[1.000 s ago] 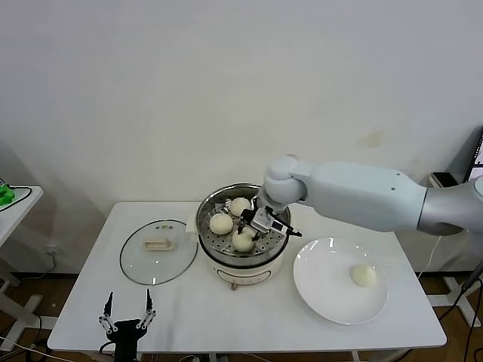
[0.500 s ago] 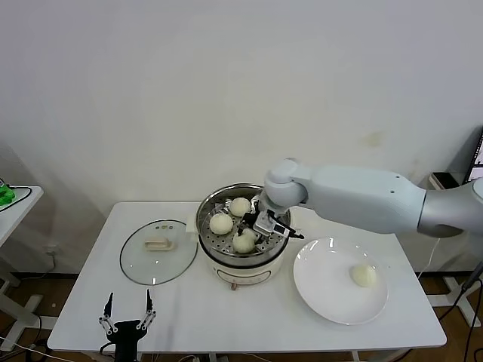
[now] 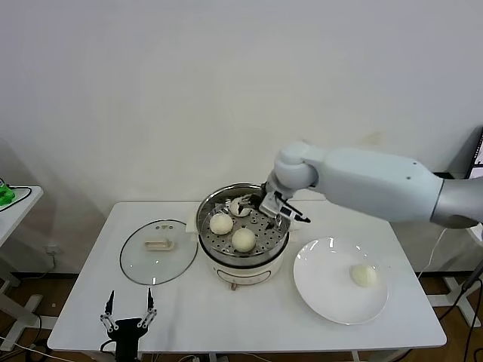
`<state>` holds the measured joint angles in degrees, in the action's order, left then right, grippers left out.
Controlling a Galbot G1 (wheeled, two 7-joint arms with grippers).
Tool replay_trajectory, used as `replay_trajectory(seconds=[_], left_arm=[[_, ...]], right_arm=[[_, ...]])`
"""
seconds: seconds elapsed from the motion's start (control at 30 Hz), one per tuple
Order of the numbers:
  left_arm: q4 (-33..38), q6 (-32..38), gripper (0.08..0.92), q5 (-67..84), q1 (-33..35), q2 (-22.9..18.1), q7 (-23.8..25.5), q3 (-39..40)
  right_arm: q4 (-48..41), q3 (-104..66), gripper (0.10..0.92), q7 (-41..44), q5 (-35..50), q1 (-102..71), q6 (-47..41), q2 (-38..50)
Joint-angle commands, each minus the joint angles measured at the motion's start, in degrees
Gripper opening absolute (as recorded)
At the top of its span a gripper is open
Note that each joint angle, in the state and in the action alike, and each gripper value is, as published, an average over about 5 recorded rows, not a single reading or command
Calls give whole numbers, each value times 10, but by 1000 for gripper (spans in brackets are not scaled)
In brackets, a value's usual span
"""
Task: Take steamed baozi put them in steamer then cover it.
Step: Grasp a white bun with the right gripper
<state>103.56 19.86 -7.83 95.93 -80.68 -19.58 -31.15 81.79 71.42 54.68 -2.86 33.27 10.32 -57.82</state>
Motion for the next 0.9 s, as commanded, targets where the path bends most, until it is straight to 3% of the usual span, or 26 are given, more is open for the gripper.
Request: replay_trajectory(seconds=[0.03, 0.4, 0.67, 0.9], left_arm=[[3, -2, 823, 6, 0, 13, 1, 1], [15, -8, 823, 14, 1, 37, 4, 9], [16, -6, 823, 12, 4, 39, 4, 10], [16, -6, 823, 7, 8, 37, 4, 8]], right_arm=[[-20, -12, 823, 7, 35, 64, -38, 83], [31, 42, 823, 52, 26, 72, -191, 257], [65, -72, 823, 43, -10, -130, -238, 356], [64, -142, 823, 27, -22, -243, -271, 377]])
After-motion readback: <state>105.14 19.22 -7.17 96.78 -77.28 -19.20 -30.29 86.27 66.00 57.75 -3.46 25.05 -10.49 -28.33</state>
